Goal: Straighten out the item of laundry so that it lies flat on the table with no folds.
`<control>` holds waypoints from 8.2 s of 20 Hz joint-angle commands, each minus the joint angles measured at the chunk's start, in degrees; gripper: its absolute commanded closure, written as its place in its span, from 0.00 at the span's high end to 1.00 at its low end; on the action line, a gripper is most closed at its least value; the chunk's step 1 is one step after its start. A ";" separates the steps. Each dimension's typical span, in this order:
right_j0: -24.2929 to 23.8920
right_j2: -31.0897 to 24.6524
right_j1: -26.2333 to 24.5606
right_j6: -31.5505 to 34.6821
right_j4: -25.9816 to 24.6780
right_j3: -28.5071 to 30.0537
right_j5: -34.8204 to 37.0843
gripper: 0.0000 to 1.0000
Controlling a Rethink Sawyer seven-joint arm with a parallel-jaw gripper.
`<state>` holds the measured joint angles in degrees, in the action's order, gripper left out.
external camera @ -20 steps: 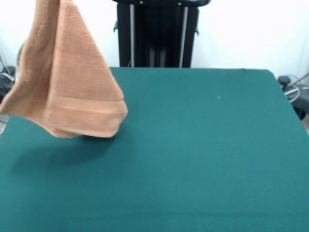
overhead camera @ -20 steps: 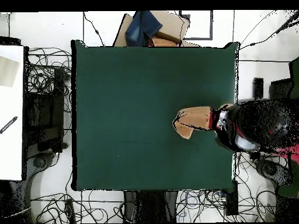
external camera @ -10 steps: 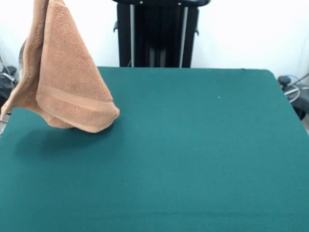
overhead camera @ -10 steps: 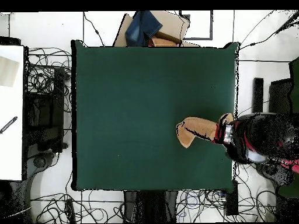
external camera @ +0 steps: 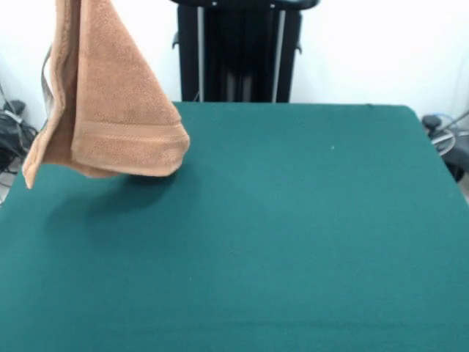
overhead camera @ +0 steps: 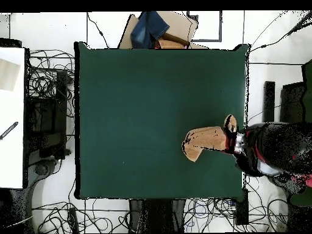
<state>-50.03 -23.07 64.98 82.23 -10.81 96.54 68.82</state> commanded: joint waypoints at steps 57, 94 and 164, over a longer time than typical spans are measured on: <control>-8.52 -3.16 18.16 -24.98 2.75 1.66 26.77 0.00; -10.85 -3.33 12.99 -27.52 4.19 20.87 -2.50 0.00; -9.36 -19.32 10.12 -17.08 13.90 40.31 -34.13 0.00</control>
<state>-60.97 -38.94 75.23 67.32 2.28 132.55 33.72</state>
